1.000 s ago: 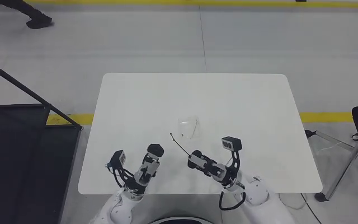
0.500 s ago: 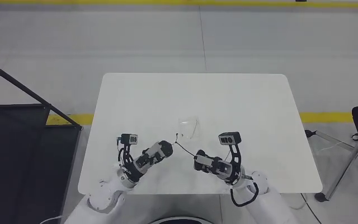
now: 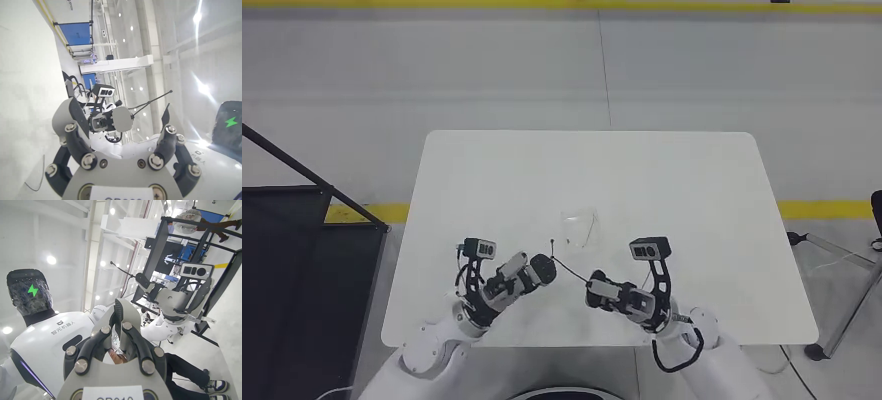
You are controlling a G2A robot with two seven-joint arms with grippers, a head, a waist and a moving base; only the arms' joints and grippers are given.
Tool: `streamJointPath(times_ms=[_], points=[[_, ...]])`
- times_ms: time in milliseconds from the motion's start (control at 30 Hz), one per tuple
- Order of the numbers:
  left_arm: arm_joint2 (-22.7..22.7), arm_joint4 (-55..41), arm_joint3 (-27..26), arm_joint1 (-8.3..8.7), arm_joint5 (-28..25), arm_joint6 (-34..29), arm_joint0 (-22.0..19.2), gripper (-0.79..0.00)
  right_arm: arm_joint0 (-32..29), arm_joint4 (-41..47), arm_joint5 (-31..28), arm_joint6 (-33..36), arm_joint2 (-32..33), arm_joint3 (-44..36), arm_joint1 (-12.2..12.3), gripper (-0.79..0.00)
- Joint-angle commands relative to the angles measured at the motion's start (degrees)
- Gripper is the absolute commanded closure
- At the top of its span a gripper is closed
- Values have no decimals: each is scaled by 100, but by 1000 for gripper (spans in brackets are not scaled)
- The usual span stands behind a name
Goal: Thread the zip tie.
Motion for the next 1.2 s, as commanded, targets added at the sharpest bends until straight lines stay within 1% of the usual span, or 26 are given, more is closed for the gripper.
streamJointPath(times_ms=[0,100,133,200,233,300,367,467,533,600,733,1033,1167], points=[[-16,-739,93,4,227,-480,-88,-785,18,245,128,140,-5,-13,-12,0],[-50,-1369,270,9,503,-1043,-213,-733,70,480,325,338,4,31,-31,0],[-56,-1499,331,10,585,-1205,-252,-683,89,509,371,383,5,66,-39,0],[-52,-1683,439,8,744,-1456,-329,-631,124,534,411,423,-5,123,-61,0],[-47,-1709,467,7,780,-1527,-355,-606,136,537,421,433,-12,144,-70,0],[-17,-1799,543,0,892,-1720,-427,-594,174,545,446,459,-32,199,-99,0],[6,-1854,581,-6,933,-1850,-467,-560,194,532,459,472,-40,232,-118,0],[27,-1918,618,-20,889,-2015,-495,-471,219,510,472,484,-48,275,-150,0],[40,-1906,613,-28,869,-2065,-503,-443,228,491,485,498,-51,300,-169,0],[66,-1930,582,-41,846,-2093,-509,-391,238,465,496,508,-53,327,-190,0],[75,-1928,560,-54,797,-2171,-515,-382,245,440,509,521,-48,363,-220,0],[111,-1851,546,-88,798,-2103,-533,-348,173,350,552,565,2,365,-268,0],[117,-1843,558,-102,781,-2108,-539,-265,138,332,574,586,36,362,-285,0]])
